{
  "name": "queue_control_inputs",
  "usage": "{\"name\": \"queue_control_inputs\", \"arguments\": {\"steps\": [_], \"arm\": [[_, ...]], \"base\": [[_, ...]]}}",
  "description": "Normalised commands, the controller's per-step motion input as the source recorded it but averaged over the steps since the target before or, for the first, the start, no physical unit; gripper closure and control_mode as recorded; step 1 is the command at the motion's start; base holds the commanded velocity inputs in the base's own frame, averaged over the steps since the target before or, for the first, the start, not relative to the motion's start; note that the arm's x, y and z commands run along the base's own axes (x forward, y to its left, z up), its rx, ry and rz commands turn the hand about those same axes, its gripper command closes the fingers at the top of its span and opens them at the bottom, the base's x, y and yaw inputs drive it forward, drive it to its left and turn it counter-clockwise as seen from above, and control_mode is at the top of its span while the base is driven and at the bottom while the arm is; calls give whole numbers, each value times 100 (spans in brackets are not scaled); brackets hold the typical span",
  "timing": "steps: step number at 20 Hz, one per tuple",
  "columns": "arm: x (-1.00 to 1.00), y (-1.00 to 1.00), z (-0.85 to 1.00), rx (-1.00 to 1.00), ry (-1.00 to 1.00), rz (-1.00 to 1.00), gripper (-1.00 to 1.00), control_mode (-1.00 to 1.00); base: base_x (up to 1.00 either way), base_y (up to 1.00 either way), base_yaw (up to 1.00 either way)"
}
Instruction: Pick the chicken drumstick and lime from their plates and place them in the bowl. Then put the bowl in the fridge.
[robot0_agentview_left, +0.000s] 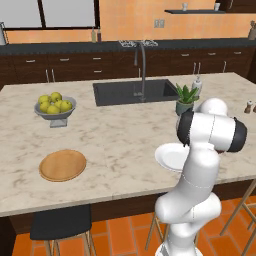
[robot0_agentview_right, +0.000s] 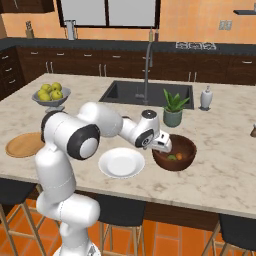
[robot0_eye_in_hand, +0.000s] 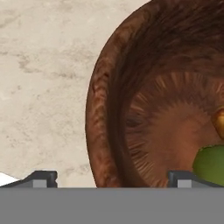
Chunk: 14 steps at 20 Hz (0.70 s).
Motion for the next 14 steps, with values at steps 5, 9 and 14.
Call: {"name": "queue_control_inputs", "arguments": {"steps": [5, 9, 14], "arm": [[1, 0, -3, 0, 0, 0, 100, -100], [0, 0, 0, 0, 0, 0, 100, -100], [1, 0, 44, -1, -1, 0, 100, -100]], "base": [[0, 0, 0], [0, 0, 0], [0, 0, 0]]}}
